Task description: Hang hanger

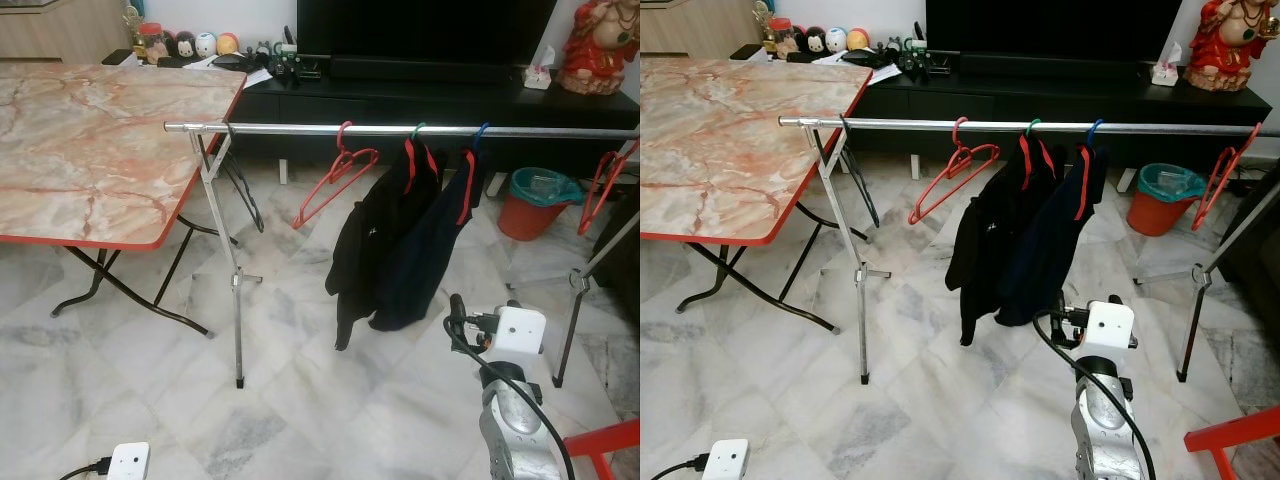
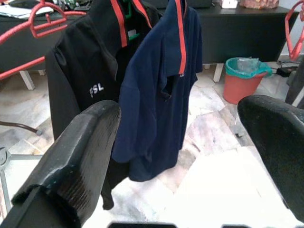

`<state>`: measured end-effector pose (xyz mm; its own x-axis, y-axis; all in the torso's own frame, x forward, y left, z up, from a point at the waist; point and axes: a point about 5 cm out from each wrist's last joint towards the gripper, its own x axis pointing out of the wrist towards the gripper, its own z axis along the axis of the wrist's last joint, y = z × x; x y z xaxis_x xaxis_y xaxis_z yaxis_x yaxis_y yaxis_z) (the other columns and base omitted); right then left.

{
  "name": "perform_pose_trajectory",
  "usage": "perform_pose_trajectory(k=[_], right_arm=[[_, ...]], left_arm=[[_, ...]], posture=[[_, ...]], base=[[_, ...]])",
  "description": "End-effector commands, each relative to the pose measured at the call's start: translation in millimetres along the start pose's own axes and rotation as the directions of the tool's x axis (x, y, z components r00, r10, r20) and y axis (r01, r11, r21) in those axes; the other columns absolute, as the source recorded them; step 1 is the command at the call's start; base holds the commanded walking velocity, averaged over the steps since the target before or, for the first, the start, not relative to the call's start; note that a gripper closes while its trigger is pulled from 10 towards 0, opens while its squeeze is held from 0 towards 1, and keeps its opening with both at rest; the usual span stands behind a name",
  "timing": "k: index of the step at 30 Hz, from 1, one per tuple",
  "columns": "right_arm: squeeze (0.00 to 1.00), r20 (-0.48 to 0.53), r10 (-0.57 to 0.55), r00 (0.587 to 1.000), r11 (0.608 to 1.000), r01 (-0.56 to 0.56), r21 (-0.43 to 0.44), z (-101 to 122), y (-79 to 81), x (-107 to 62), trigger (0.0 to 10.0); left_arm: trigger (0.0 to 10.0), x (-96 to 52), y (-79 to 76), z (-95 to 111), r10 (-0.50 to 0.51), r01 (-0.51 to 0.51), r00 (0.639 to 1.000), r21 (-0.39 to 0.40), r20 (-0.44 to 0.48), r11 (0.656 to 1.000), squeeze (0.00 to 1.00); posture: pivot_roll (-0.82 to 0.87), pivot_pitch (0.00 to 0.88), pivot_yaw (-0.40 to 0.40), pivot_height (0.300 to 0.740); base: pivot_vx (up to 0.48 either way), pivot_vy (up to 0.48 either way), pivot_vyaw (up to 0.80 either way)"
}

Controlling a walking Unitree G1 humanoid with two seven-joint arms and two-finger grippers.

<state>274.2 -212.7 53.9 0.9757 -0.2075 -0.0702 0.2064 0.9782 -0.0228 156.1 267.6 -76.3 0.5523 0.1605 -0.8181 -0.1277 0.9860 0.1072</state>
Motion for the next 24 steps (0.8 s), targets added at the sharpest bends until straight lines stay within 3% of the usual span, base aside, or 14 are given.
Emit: perform_pose_trajectory(k=[1, 24], right_arm=[[0.00, -0.011, -0.009, 1.000, 1.000, 0.009, -0.003, 0.0, -2.2, 1.8, 10.0], [0.00, -0.003, -0.009, 1.000, 1.000, 0.009, -0.002, 5.8, -0.1, 9.2, 10.0]], left_arm=[[10.0, -0.4, 1.3, -1.2, -0.003, 0.003, 1.000, 0.006, -0.008, 1.000, 0.00], [10.0, 0.0, 0.7, 0.2, -0.008, 0.008, 1.000, 0.008, -0.005, 1.000, 0.00]], posture=[[-0.08, 0.000, -0.039, 0.740], [-0.08, 0.000, -0.045, 0.740]], base=[[0.000, 0.000, 0.00], [0.246, 0.000, 0.00]])
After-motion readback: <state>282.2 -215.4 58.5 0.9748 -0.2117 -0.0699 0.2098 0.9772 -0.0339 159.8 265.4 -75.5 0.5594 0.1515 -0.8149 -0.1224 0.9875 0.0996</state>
